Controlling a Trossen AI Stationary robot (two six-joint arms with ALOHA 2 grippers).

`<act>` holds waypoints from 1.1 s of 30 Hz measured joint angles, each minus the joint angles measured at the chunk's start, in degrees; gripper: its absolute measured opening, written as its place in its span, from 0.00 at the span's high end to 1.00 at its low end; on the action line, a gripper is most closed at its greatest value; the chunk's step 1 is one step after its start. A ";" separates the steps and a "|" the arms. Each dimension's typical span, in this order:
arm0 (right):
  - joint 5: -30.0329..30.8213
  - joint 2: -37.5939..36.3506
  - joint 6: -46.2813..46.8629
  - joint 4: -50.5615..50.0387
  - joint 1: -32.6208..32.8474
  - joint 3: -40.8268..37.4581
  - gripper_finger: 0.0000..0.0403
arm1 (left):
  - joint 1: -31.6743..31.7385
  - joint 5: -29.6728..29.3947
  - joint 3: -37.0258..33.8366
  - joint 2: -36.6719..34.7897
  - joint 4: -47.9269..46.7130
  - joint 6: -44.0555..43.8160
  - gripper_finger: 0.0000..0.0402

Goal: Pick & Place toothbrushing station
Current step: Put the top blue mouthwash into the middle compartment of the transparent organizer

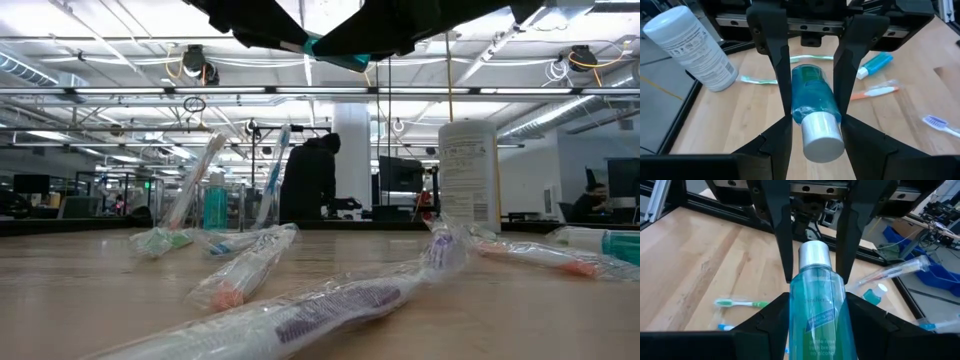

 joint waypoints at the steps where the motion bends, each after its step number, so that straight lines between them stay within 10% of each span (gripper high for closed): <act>1: -0.02 0.00 0.03 0.02 0.02 0.00 0.59 | -0.06 0.02 0.00 -0.13 0.00 -0.30 0.58; 24: 0.37 -0.11 1.35 -2.44 -0.13 0.20 0.56 | -1.28 -2.38 0.00 -0.41 -0.45 -1.09 0.74; 33: 11.33 -0.04 1.12 -7.71 0.35 0.13 0.41 | -0.87 -8.76 2.44 -0.41 -9.93 2.04 0.74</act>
